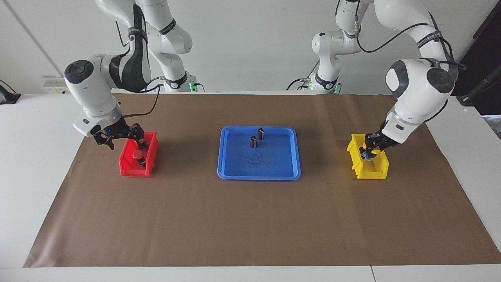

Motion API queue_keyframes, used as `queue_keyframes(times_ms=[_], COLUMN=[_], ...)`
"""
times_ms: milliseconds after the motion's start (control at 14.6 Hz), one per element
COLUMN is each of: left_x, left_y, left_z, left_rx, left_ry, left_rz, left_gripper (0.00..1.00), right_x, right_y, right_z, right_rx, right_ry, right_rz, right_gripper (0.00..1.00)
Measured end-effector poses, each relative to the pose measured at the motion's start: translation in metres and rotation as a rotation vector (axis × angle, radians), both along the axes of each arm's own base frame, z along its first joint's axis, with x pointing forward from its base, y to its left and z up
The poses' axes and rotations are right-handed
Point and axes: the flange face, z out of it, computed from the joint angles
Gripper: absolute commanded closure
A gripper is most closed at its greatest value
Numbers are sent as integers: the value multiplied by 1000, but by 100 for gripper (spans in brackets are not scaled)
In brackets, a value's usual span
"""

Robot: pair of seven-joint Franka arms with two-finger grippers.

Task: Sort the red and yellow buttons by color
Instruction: 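Open the left gripper over the yellow bin while the right gripper withdraws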

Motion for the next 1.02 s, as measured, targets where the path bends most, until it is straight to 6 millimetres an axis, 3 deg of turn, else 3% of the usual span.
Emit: queue_keyframes(times_ms=[273,410,546,820,1024], left_x=[-1,-2,-3,-7,-8], left_y=[18,30,35,34,33], left_z=[-4,-11,-17,-42,-60], left_rx=[-2,-2,-2,-2,-3], left_ry=[-23,-32,-41,-53,-38], left_rz=[-23,-29,-35,-64,-102], left_gripper=[98,98,98,97,96], right_x=[-13,-23,-26,-22,-23], right_y=[-5,-11,-12,-8,-23], right_z=[111,145,152,143,140], right_rx=[-4,-3,-2,19,29], right_ry=[5,19,33,56,62], right_rz=[-70,-102,-146,-193,-231], right_gripper=[0,0,0,0,0])
